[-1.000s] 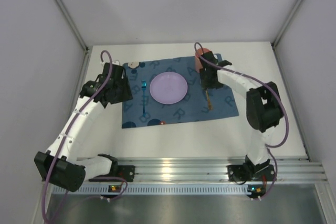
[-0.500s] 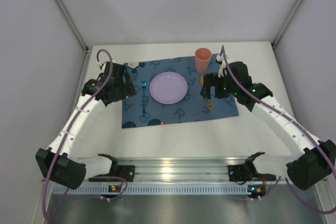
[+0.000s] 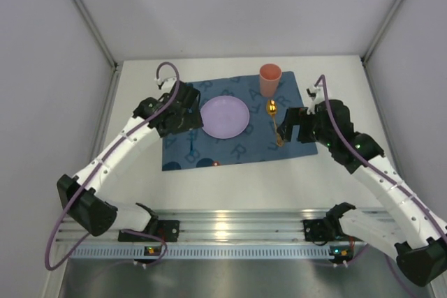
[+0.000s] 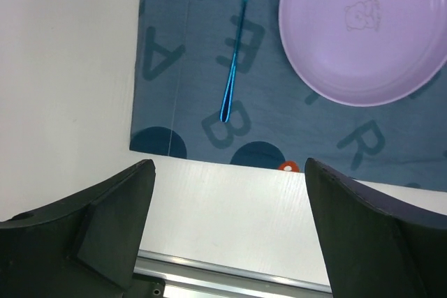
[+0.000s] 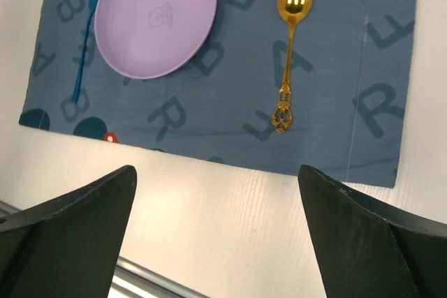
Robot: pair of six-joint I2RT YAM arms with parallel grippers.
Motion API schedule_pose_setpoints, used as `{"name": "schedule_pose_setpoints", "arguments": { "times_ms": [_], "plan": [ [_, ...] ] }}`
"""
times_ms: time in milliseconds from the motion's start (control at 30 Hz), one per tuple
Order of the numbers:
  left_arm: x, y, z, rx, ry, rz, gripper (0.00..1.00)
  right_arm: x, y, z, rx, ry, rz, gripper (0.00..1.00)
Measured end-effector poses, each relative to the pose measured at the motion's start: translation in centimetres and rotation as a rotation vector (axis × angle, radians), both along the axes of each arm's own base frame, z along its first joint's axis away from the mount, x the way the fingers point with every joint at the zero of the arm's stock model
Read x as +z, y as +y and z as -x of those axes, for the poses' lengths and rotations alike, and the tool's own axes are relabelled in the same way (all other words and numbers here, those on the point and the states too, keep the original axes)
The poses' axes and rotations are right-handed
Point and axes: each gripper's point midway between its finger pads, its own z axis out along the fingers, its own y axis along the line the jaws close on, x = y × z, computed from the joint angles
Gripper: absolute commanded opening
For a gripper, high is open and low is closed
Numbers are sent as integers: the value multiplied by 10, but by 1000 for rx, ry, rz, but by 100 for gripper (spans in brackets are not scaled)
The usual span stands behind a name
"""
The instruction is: Set the dinner table for one person
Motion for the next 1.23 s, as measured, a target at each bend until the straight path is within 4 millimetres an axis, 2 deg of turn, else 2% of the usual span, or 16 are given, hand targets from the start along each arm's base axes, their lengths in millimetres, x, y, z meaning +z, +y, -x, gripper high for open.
{"name": "schedule_pose_setpoints", "arguments": {
  "times_ms": [33, 200, 333, 433, 567, 800, 933, 1233],
  "plan": [
    [4, -5, 1, -9, -5, 5, 98, 1, -3, 0, -21, -3, 2, 100],
    [35, -15, 2, -23, -73, 42, 98, 7, -27, 7, -116, -30, 42, 100],
    [60, -8, 12, -28, -128, 72, 98, 25, -45, 21, -155, -87, 48, 100],
    [70, -1, 20, -29, -148, 82, 98, 40, -52, 31, -158, -130, 35, 100],
    [77, 3, 26, -27, -165, 90, 98, 53, -57, 41, -152, -169, 20, 100],
    [87, 7, 27, -28, -180, 78, 98, 54, -58, 44, -140, -156, 32, 100],
    [94, 11, 25, -30, -201, 61, 98, 66, -57, 43, -132, -179, 32, 100],
    [95, 18, 21, -52, -223, -5, 98, 94, -62, 45, -136, -233, 25, 100]
  ]
}}
